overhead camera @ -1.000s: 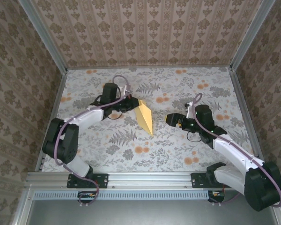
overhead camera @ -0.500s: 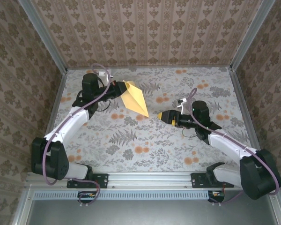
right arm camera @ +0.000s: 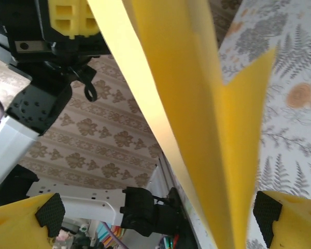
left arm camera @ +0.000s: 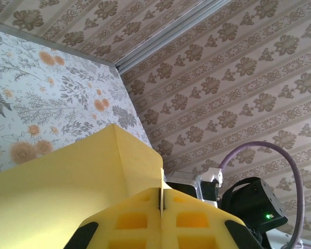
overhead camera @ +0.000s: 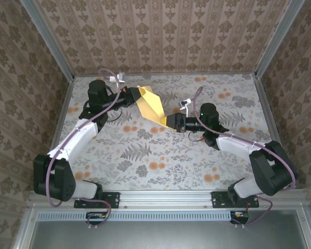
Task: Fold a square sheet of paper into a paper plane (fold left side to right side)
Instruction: Turn over the paper at the center of the table.
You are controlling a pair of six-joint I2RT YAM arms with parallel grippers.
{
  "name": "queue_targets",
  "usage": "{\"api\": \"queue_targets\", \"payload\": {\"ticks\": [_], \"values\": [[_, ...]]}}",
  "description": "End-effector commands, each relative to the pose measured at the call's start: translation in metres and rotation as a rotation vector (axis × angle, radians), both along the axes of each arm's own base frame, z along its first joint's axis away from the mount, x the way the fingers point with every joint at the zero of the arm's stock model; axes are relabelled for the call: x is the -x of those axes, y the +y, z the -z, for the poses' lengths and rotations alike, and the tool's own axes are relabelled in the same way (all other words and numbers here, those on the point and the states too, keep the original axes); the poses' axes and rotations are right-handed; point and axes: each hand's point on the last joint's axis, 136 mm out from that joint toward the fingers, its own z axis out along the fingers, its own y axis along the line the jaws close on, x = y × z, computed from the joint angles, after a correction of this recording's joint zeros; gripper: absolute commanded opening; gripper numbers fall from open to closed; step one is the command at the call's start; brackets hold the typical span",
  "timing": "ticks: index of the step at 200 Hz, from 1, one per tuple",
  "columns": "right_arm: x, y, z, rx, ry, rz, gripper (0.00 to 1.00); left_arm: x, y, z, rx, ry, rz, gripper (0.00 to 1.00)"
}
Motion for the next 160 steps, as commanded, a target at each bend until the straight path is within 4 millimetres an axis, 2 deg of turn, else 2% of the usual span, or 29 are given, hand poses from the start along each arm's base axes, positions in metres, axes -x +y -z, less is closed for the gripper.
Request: {"api": "queue_targets", "payload": {"ticks": [1, 49, 84, 130, 160], "values": [[-0.001, 0.01, -0.025, -0.07, -0.042, -0.05, 0.94, 0.012, -0.004, -0.022, 0.053, -0.048, 0.046, 0.0], [-0.009, 0.013, -0.036, -0.095, -0.042, -0.052, 0.87, 0.015, -0.008, -0.023, 0.069, -0.043, 0.062, 0.0], [-0.016, 0.008, -0.047, -0.103, -0.063, -0.038, 0.76, 0.017, -0.01, -0.016, 0.067, -0.024, 0.072, 0.0], [-0.024, 0.0, -0.047, -0.095, -0.067, -0.014, 0.63, 0.017, -0.011, -0.008, 0.061, -0.006, 0.074, 0.0], [-0.023, 0.0, -0.047, -0.092, -0.067, -0.017, 0.5, 0.017, -0.013, -0.004, 0.058, 0.003, 0.081, 0.0]]}}
